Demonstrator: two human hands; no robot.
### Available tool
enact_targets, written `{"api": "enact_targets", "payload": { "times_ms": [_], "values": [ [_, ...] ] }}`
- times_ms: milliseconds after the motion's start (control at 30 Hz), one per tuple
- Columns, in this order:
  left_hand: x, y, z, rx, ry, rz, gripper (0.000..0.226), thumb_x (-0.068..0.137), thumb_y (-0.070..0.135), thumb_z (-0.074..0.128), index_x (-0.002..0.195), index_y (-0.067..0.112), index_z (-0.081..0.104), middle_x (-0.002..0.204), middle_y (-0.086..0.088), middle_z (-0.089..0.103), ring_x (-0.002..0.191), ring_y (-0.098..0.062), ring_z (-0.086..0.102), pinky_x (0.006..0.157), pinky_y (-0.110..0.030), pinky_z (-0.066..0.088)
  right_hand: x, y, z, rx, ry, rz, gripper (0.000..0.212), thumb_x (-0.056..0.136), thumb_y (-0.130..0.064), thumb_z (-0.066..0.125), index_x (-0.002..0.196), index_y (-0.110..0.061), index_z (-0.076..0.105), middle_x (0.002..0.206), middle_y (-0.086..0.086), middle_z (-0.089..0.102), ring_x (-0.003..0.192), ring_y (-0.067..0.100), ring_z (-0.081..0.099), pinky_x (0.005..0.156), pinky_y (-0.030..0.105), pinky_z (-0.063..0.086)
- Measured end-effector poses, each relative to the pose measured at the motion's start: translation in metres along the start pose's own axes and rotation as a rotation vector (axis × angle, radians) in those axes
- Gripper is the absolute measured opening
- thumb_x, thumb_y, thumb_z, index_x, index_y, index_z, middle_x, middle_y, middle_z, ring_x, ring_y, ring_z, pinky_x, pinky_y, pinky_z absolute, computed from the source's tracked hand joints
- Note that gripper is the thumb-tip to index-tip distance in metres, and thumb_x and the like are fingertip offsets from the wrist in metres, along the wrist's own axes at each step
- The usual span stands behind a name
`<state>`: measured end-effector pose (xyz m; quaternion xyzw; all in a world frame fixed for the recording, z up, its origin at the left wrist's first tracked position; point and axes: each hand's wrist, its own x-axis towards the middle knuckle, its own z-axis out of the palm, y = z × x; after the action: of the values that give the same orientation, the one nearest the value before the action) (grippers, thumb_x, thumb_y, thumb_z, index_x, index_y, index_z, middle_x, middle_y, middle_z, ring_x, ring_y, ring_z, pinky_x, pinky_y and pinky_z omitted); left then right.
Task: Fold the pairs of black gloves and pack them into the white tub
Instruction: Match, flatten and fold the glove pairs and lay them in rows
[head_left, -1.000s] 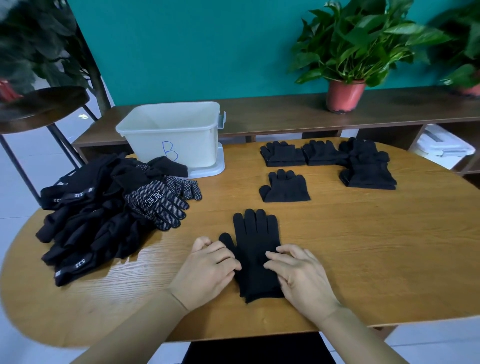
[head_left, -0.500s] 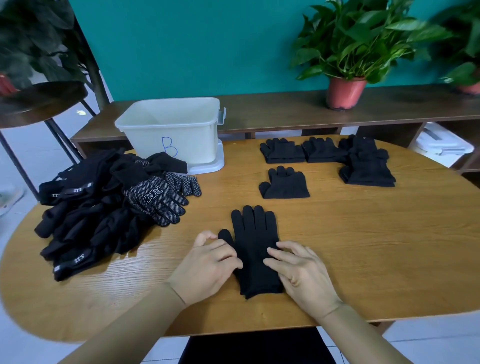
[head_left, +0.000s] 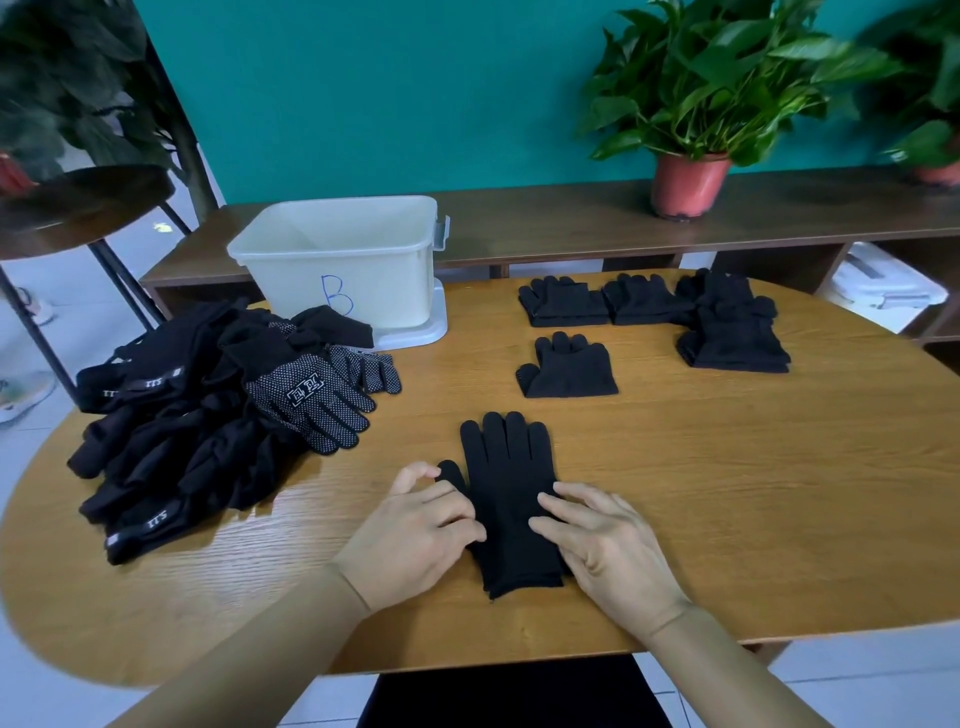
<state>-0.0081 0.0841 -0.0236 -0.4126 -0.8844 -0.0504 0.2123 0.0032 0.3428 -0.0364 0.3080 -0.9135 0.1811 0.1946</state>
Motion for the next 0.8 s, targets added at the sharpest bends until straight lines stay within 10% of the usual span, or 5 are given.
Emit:
{"api": "enact_targets", "payload": {
  "times_ms": [400, 567, 667, 800],
  "values": [
    [0.025, -0.004, -0.001, -0.271, 0.055, -0.327, 0.039, 0.085, 0.009, 0.041, 0.108, 0.018, 0.071, 0.108, 0.005, 0.066, 0.1, -0.014, 0.058, 0.105, -0.032, 0.034, 0.032, -0.011, 0.005, 0.027, 0.108, 0.169, 0.037, 0.081, 0.0, 0.066, 0.113, -0.014, 0.074, 0.121, 0.006, 0.07, 0.124, 0.024, 0.058, 0.094, 0.042, 0.048],
    [0.058, 0.023, 0.027, -0.291, -0.182, -0.658, 0.055, 0.103, 0.01, 0.031, 0.157, 0.009, 0.019, 0.164, -0.006, 0.019, 0.153, -0.017, 0.011, 0.124, -0.03, -0.001, 0.066, -0.03, 0.021, -0.057, -0.38, 0.35, 0.054, 0.106, -0.025, 0.017, 0.156, -0.013, 0.002, 0.164, 0.004, -0.004, 0.151, 0.016, -0.01, 0.121, 0.032, -0.007],
    [0.051, 0.022, 0.034, -0.145, -0.347, -0.697, 0.069, 0.096, 0.043, -0.006, 0.158, 0.012, -0.002, 0.166, -0.002, -0.005, 0.152, -0.013, -0.013, 0.123, -0.031, -0.009, 0.061, -0.02, 0.026, -0.112, -0.488, 0.345, 0.075, 0.082, -0.047, -0.022, 0.15, -0.018, -0.019, 0.161, 0.0, -0.023, 0.147, 0.013, -0.023, 0.121, 0.034, -0.013],
    [0.035, 0.013, 0.032, -0.028, -0.44, -0.633, 0.087, 0.083, 0.057, -0.024, 0.157, 0.014, -0.008, 0.165, -0.001, -0.011, 0.15, -0.014, -0.019, 0.124, -0.037, -0.01, 0.052, -0.007, 0.024, -0.162, -0.532, 0.319, 0.086, 0.077, -0.061, -0.025, 0.151, -0.019, -0.021, 0.159, -0.002, -0.028, 0.145, 0.012, -0.028, 0.122, 0.037, -0.011]
  ]
}}
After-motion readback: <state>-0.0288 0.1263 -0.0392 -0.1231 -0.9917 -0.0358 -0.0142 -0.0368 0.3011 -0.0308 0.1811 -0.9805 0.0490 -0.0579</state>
